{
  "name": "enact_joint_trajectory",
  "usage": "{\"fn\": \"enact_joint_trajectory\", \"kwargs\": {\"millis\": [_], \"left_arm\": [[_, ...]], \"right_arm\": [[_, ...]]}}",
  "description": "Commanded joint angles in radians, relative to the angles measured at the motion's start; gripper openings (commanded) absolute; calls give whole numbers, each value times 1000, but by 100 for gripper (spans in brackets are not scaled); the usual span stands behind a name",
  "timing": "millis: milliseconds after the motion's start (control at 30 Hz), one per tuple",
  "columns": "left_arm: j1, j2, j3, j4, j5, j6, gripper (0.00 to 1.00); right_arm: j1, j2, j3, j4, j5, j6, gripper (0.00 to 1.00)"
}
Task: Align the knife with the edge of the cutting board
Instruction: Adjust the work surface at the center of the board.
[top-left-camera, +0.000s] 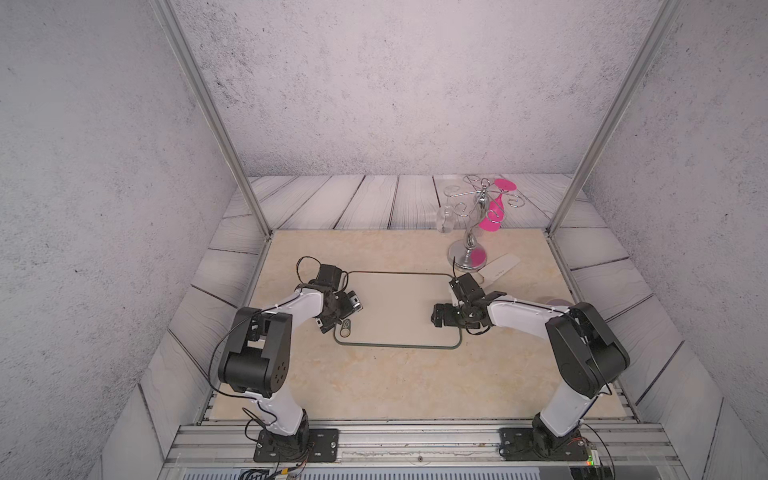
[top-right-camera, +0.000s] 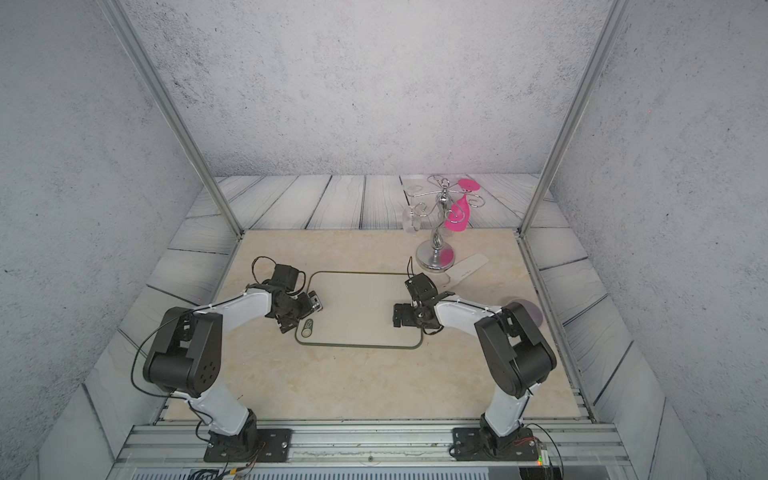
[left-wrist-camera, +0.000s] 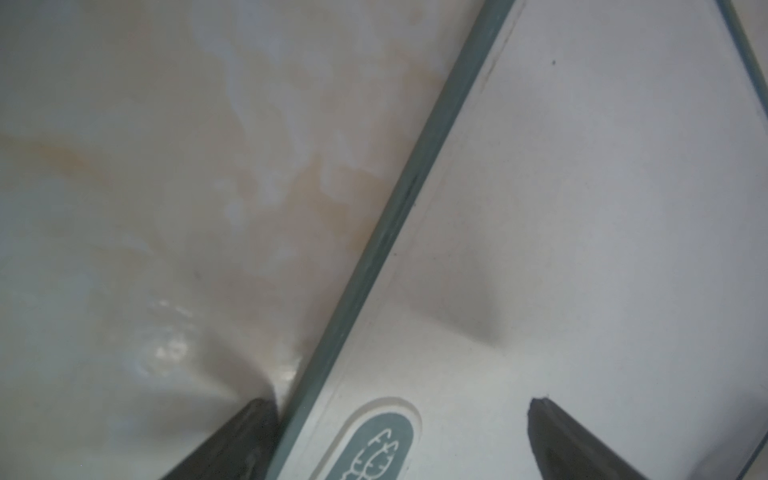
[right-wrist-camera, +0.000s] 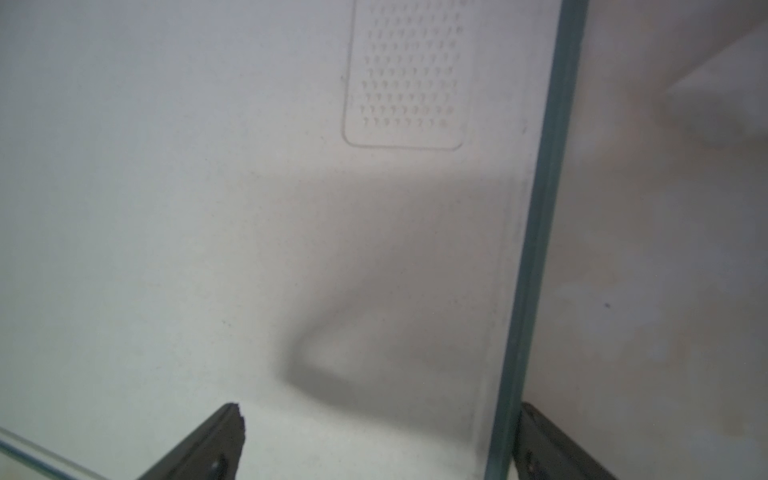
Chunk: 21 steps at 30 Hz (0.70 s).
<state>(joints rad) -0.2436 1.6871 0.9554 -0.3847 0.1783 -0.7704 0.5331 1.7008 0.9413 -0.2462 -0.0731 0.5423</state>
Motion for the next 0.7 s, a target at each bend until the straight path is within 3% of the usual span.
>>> {"fn": "enact_joint_trajectory", "kwargs": {"millis": [0,267,667], "left_arm": [[-23,11,-42,-46,18,-38,100],[-23,-32,-38,-42,-40,-26,100],[-22,-236,-30,-56,-153,51,100]], "right_arm": [[7,-75,-52,33,38,2,99],[6,-174,-107,38,76,-5,99],[5,-308,-154,33,180,-4,99]]}}
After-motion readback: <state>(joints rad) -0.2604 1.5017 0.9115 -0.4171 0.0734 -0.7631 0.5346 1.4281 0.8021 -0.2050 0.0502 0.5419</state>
